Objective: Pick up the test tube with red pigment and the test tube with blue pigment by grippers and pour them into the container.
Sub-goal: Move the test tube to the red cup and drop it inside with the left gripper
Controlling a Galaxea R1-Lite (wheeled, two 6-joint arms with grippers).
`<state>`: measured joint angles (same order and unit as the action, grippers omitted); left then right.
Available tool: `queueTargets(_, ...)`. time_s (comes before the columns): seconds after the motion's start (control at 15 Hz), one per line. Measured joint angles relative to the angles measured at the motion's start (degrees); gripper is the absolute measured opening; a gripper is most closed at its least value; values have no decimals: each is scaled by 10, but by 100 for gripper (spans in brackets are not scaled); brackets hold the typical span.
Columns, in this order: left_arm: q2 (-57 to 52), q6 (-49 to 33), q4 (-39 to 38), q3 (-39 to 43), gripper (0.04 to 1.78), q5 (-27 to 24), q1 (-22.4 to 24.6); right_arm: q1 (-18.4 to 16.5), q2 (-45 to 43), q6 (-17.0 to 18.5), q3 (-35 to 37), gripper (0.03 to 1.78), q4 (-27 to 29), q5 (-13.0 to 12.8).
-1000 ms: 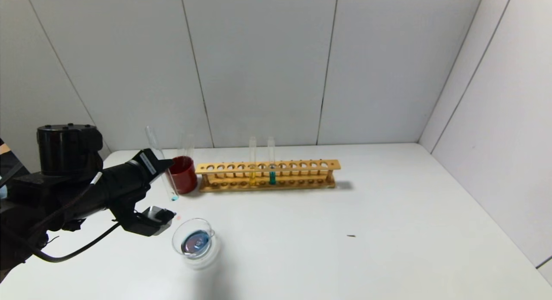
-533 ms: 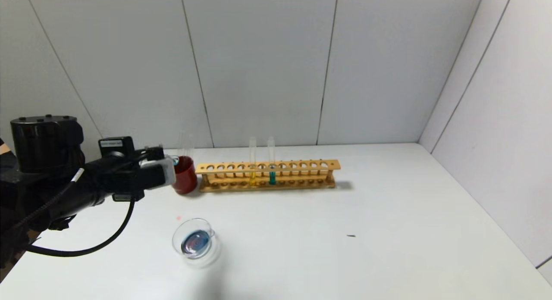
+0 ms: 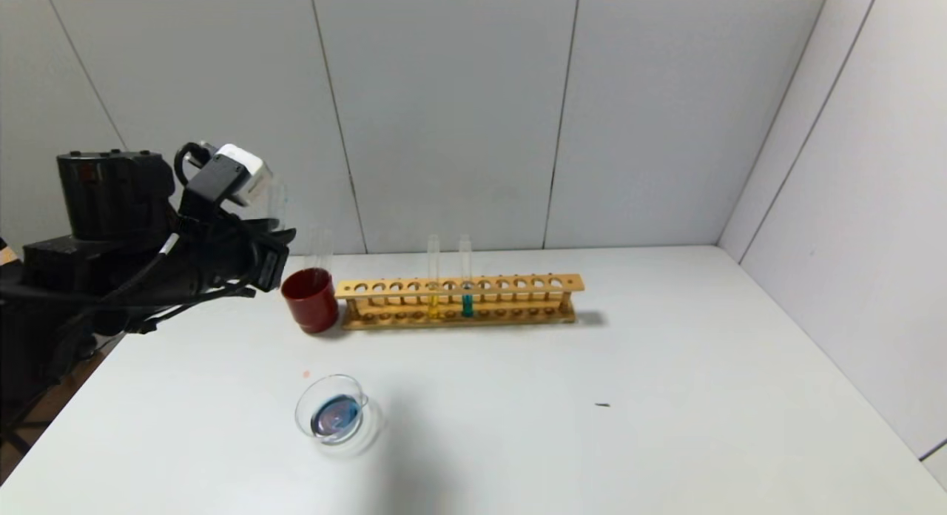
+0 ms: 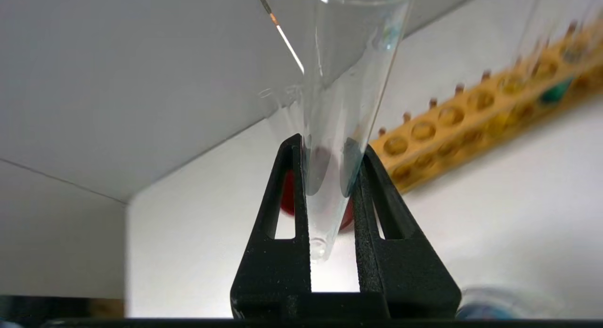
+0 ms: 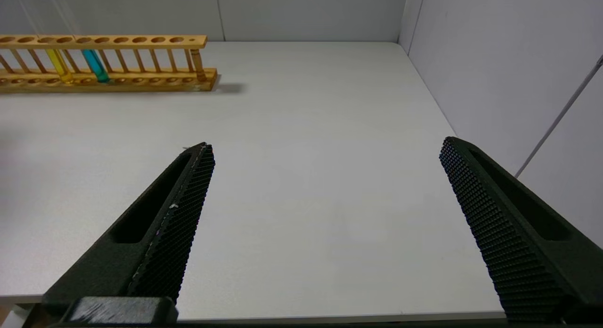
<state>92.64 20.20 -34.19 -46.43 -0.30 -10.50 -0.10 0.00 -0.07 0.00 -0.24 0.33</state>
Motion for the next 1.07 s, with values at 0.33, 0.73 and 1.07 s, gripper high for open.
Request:
queueTargets(0.33,96,-69,-13,-66,31,-7,44,0,0,0,0,175,0,0)
queueTargets(0.73,194,-84,-50,-102,31,-41,72,0,0,0,0,175,0,0)
queueTargets(1.07,254,-89,-90,-127,31,-42,73,0,0,0,0,175,0,0)
